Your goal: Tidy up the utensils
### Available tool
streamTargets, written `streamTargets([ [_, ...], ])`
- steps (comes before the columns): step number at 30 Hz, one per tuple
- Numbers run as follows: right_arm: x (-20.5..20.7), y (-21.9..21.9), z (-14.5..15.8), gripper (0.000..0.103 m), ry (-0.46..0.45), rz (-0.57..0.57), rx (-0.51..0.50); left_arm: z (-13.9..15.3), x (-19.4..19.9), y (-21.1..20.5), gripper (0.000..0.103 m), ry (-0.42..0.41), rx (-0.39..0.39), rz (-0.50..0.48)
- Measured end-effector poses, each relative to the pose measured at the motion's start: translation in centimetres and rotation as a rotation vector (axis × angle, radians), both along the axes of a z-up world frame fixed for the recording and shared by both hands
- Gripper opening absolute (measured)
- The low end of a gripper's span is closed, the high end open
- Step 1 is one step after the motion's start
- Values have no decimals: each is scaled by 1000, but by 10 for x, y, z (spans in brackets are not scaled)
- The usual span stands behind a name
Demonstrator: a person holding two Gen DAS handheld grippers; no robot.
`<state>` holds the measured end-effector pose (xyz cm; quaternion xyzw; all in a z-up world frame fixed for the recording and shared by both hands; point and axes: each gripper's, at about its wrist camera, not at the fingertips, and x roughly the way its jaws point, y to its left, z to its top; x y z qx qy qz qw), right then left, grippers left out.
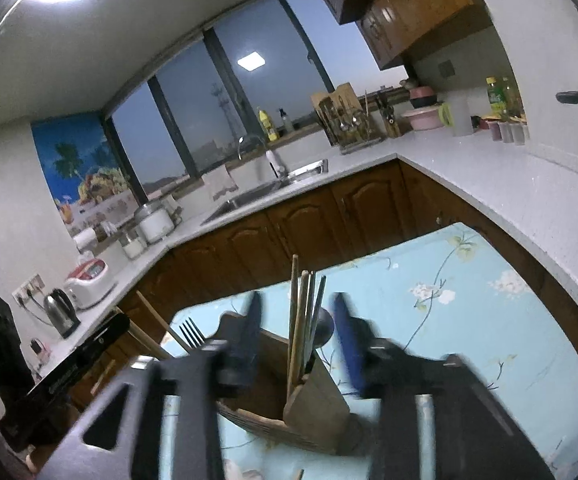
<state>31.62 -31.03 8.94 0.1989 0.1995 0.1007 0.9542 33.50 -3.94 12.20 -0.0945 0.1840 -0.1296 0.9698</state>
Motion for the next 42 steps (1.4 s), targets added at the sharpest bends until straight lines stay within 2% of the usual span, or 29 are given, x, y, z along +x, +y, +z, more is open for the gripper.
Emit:
streamTargets([
  [2,-6,-1,4,50,-8,1,8,3,-7,3,45,-12,-7,15],
  [4,-13,-4,7,63,-23,-5,7,5,-19,8,53,-31,-26,27],
  [5,-17,-4,9,75,-35,-9,4,5,-23,10,57,-32,-28,32],
  [6,-22,-3,9,83,-47,-12,0,4,-30,13,66,-33,-28,46],
  [10,-41,-1,-1,90,-48,-3,11,-8,-54,27,96,0,-46,109],
  [20,-98,16,-36,91,1,46,-57,-57,-122,55,98,100,-56,174],
  [27,-146,27,-56,94,14,59,-111,-74,-166,66,98,125,-31,206],
  [30,-166,30,-56,94,1,74,-122,-72,-184,65,98,105,-18,204],
  [34,-185,37,-39,95,-60,93,-177,-65,-205,59,99,51,20,200],
  [37,-211,40,-28,101,-157,90,-211,-59,-225,56,103,-3,38,197],
  [40,-239,46,-32,103,-273,59,-264,-62,-246,52,103,-67,72,217],
  [42,-251,51,-43,103,-305,34,-302,-69,-252,48,103,-82,87,223],
])
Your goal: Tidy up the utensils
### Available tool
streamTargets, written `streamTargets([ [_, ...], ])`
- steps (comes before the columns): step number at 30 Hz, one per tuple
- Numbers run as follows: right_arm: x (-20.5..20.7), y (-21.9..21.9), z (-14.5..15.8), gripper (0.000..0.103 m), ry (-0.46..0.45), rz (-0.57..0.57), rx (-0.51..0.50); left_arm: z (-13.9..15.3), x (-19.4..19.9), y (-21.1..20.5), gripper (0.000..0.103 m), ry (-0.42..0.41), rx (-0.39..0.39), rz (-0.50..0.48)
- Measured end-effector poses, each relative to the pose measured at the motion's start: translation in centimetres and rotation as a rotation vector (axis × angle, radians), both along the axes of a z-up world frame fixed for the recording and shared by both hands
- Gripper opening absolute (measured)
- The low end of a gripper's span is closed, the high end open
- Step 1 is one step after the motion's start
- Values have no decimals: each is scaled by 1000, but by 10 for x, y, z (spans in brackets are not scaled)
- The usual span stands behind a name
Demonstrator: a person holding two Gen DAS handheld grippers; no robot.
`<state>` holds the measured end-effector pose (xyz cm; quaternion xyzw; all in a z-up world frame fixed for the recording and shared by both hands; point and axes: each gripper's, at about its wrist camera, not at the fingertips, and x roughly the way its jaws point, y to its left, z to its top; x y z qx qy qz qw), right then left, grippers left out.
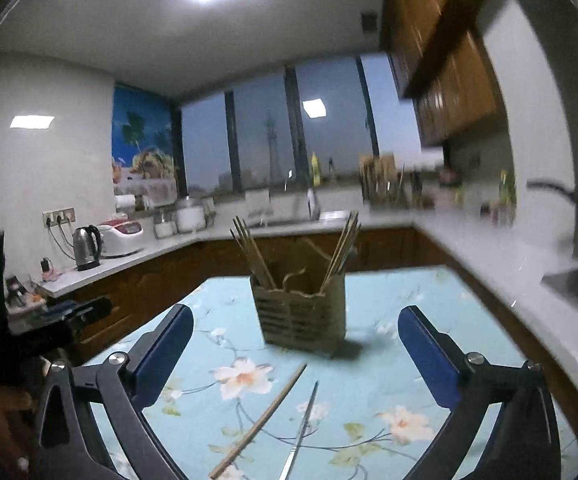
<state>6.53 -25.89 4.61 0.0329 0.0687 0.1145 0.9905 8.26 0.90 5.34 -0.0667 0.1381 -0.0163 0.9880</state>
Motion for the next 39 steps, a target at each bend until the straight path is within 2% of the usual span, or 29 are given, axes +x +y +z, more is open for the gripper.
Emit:
streamTargets([
  [7,-3,4,-38,103,44,-30,-23,-35,-11,-8,103,7,44,38],
  [14,-3,-3,-51,103,79,-52,-16,-60,-9,-8,103,59,73,63],
  [21,-4,-12,-58,103,93,-72,-12,-66,-8,-10,103,62,109,70],
  [30,-2,-18,-61,103,94,-62,1,-70,-8,-9,103,73,114,77],
  [39,-11,-14,-61,103,61,-54,2,-67,-16,-11,103,26,133,84],
])
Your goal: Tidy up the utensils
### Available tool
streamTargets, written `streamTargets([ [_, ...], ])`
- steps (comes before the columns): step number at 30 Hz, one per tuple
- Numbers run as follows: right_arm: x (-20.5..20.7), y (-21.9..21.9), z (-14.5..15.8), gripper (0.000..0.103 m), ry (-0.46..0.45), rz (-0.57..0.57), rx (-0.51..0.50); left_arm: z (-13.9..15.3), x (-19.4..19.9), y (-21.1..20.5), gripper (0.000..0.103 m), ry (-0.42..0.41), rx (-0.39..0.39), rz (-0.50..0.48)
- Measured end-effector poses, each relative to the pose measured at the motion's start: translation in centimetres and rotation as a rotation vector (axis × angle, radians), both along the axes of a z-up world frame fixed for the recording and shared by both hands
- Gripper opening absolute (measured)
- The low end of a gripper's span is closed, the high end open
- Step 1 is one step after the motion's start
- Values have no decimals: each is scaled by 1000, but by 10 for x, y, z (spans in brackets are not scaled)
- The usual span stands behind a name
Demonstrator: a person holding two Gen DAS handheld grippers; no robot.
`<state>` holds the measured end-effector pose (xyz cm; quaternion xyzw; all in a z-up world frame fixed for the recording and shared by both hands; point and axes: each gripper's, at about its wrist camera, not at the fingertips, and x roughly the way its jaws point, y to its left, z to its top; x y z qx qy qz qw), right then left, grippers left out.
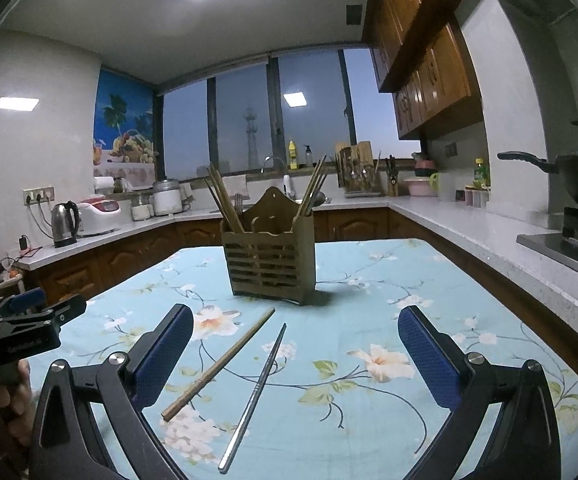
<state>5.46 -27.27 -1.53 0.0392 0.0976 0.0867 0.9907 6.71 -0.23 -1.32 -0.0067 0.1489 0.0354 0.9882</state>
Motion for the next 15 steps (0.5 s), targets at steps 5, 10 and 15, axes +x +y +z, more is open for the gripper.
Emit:
streamTargets([
  [5,-2,1,1,103,-16,2,1,2,-2,-2,103,-16,15,2],
  [10,-3,1,2,103,-17,4,0,2,-5,-4,103,-19,16,-3],
  [15,-3,2,2,103,-16,4,1,3,-6,-5,103,-23,19,-2],
])
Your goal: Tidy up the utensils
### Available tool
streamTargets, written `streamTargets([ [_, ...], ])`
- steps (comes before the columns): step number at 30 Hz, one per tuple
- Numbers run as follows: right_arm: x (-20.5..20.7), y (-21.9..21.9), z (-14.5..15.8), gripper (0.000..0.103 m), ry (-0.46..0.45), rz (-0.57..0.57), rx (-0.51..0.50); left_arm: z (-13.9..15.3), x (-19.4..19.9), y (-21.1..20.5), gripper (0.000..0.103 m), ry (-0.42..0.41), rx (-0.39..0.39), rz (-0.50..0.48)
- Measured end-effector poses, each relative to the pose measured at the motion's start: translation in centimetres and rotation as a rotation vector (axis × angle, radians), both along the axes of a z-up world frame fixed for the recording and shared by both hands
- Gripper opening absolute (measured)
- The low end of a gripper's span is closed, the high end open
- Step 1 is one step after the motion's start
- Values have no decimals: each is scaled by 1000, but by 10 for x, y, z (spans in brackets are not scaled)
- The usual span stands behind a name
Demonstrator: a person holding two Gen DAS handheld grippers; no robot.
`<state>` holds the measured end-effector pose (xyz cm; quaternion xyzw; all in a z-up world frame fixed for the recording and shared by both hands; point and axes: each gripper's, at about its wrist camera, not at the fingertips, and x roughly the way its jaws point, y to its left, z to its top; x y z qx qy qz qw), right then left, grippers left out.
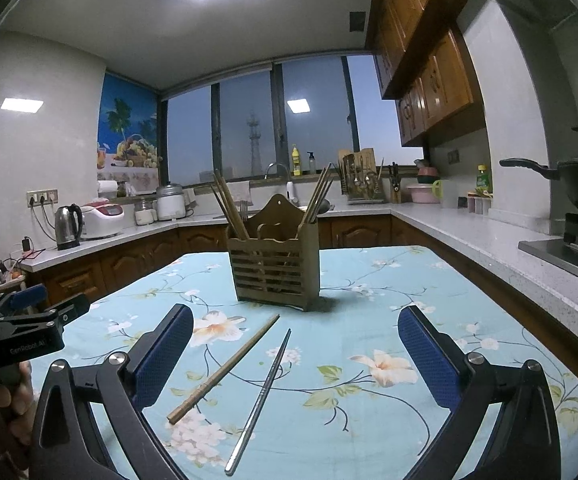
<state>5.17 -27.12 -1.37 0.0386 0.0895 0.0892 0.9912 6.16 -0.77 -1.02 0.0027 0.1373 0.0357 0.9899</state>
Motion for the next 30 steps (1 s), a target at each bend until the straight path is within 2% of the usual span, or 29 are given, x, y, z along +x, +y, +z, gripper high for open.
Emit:
streamTargets([
  [30,-2,3,1,103,-1,6,-1,1,1,0,103,2,24,17],
])
